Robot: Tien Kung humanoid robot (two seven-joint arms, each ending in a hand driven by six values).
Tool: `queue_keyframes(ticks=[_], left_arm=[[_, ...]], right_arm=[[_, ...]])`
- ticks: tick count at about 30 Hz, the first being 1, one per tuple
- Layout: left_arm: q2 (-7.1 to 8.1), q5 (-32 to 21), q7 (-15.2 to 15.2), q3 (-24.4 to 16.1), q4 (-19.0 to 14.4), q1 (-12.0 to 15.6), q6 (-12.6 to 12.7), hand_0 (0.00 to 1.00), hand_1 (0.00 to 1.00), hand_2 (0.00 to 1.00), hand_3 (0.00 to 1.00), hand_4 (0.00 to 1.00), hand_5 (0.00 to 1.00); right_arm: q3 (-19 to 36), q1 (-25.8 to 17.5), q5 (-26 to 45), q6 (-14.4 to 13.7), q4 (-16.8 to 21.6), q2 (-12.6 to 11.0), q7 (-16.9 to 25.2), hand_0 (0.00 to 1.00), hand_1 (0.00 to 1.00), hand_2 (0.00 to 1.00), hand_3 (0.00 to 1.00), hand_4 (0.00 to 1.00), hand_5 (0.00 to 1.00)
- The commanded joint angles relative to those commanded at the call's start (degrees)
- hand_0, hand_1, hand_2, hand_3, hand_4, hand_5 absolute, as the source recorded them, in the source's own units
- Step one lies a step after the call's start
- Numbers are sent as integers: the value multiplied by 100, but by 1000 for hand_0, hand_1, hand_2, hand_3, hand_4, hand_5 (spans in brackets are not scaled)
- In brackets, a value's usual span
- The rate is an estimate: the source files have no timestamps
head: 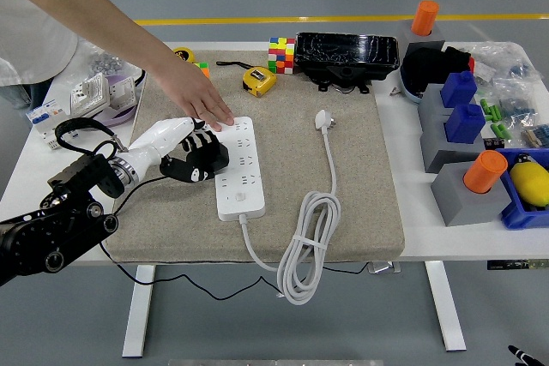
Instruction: Put the plug near the board,insert it into the board,press the button,pull the plug out
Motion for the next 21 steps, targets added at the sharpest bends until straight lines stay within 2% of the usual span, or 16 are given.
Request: queue_keyframes(ticks=[20,21], left_arm=[[-15,179,13,114,85,-25,16,400,427,487,546,795,2],[-17,173,18,112,85,-25,8,524,497,563,584,776,2]], right_arm=[[-7,-10,6,2,-4,10,-1,664,673,663,585,926,527],[-10,-9,8,2,-4,9,-1,664,673,663,586,926,528]])
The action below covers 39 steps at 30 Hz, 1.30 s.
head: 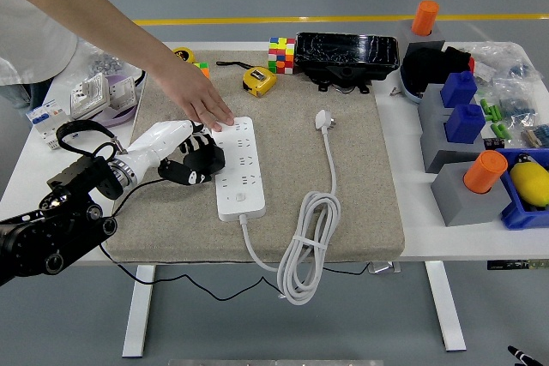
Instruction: Put the plug near the board,insert it into the board,press the button,pull the plug out
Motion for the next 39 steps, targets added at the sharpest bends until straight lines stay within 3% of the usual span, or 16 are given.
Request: queue_keyframes(ticks=[5,6,11,12,21,29,35,36,39], left_arm=[[6,-33,33,-28,11,10,-96,524,497,563,584,776,2],[7,-36,39,-34,13,14,-106,663,685,685,737,968,2],[2,-42,79,-51,12,20,-115,663,685,685,737,968,2],[1,-51,76,-56,4,19,-113,706,778,816,851,998,76],[24,-77,79,-234,-114,90,-147,715,786,830,869,998,122],[107,2,141,-900,-788,520,-110,708,773,809,857,998,156],[258,153,272,-1438,-1592,946,5,689,743,775,849,998,168],[288,151,309,-1501,-1734,1010,23,453,513,543,765,889,126],[388,47,464,-1669,-2152,1207,-3,453,513,543,765,889,126]], right_arm=[[-3,0,-1,1,6,1,1,664,673,663,586,926,528],[-3,0,-1,1,8,2,1,663,673,663,585,926,527],[-14,-2,11,15,2,3,-1,663,673,663,585,926,527],[-10,-2,11,16,1,5,-1,663,673,663,587,927,527],[0,-1,7,16,6,1,1,663,673,663,586,927,525],[0,-22,-3,15,3,4,0,664,673,662,585,927,526],[18,-16,-32,12,42,-4,-2,664,673,662,587,928,527],[20,-15,-36,11,49,-5,-1,664,673,662,587,928,527],[20,-6,-40,9,57,-11,-2,664,673,662,587,928,528]])
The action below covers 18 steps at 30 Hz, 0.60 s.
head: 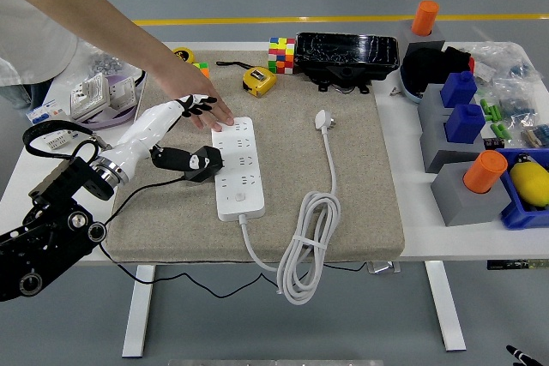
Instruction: Put the plug near the board,insert it into the board,press the button,pull the plug out
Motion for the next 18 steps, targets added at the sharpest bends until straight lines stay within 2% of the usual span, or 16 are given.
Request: queue_keyframes(ticks=[3,4,9,10,15,16,18], left_arm=[[98,-108,321,-137,-535,210,-226,453,513,543,765,889,126],[118,-125,450,-176,-693,263,-316,324,337,414,646,826,121],[154,-290,1329,-437,-1332,492,-1000,324,337,414,646,826,121],[150,-285,1535,-503,-1470,540,-1164,222,170,243,693,813,126],[144,-149,2318,-461,-1768,506,-1753,222,170,243,693,813,126],[141,-90,2455,-426,-1799,485,-1846,141,79,166,890,662,2],[129,-43,2766,-378,-1853,445,-2101,141,79,166,890,662,2]], right_arm=[[-17,5,0,1,-7,-10,-2,664,673,662,587,928,528],[-21,7,2,1,-10,-13,-2,664,672,662,588,929,526],[-43,13,-6,0,3,-24,-6,664,672,662,588,929,526],[-46,13,-12,-2,14,-28,-6,663,673,662,587,929,527],[-73,29,-11,0,25,-40,-9,663,673,662,587,929,527],[-72,33,-9,-2,23,-40,-8,664,673,661,588,929,527],[-85,42,-6,0,26,-48,-8,664,673,661,588,929,527]])
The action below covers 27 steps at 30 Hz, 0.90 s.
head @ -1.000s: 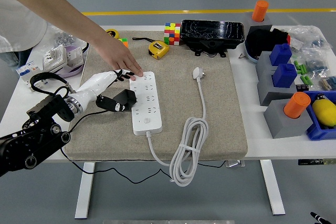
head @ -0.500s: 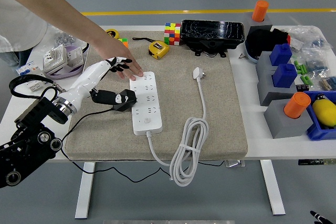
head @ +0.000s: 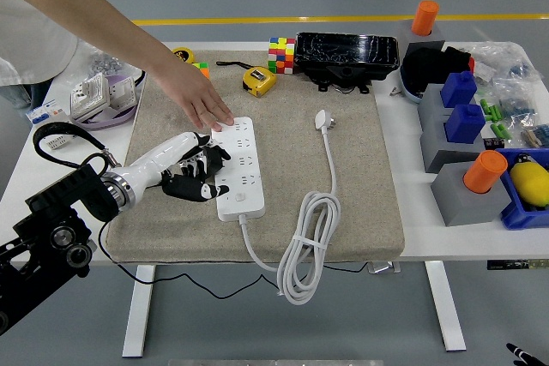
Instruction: Put the plug near the board,insert it into the board,press the button,pull the plug out
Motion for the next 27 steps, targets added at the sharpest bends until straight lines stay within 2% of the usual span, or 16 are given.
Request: queue_keyframes(ticks=[3,4,5,11,20,27], left_arm=[[-17,61,335,78,-5,-54,-251,141,79,166,890,662,2],[-22,54,446,110,-3,-73,-351,123,74,161,909,594,2],[-24,45,494,143,4,-87,-393,123,74,161,909,594,2],[-41,-80,568,379,44,-185,-477,121,72,162,900,580,2],[-24,-268,612,435,-77,-202,-649,115,72,161,878,578,2],[-69,-395,604,623,41,-308,-720,116,72,162,870,579,2]], right_arm=[[-6,2,5,-2,0,-8,1,664,673,661,588,929,527],[-8,0,6,-1,-1,-11,1,664,673,662,589,930,527],[-7,-3,8,-2,-1,-12,1,664,673,662,589,930,527],[-7,-21,17,0,-16,1,0,665,673,662,588,930,527],[18,-32,15,-2,-14,6,2,664,673,661,588,930,527],[27,-32,16,-1,-10,9,0,663,673,661,587,930,527]])
